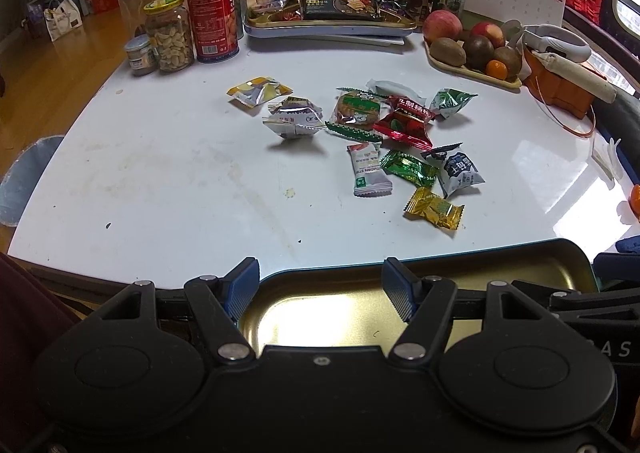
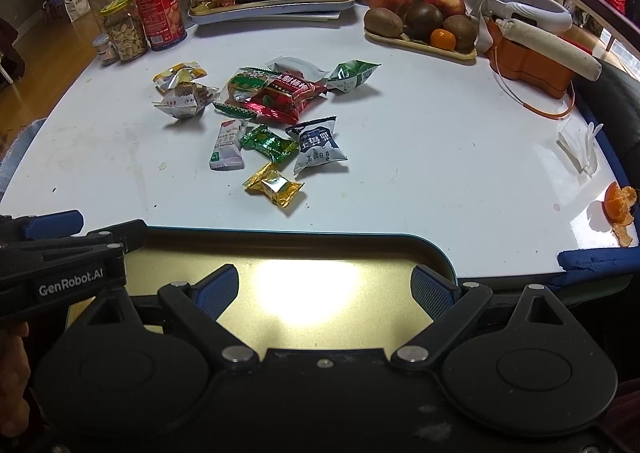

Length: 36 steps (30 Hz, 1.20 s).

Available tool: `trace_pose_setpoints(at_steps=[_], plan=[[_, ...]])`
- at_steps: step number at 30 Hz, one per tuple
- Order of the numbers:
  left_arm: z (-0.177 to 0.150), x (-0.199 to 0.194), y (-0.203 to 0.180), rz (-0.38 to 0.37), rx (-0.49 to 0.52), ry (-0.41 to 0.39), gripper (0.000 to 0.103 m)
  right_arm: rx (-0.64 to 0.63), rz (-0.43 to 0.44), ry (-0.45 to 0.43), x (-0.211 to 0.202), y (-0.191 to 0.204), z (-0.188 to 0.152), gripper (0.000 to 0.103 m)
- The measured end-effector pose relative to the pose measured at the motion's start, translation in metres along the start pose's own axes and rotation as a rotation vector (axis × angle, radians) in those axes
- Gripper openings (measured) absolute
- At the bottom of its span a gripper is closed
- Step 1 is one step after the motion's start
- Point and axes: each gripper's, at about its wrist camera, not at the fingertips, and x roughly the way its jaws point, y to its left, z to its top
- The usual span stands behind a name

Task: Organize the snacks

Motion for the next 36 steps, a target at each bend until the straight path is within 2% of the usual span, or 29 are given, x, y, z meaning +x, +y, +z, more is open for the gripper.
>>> trace_pose_setpoints(at_steps=[36], plan=[[0.0014, -0.0019, -0.0002, 0.0, 0.0, -0.017, 0.069, -0.002, 0.007, -0.005, -0.0033, -0.0012, 0.0006, 0.098]])
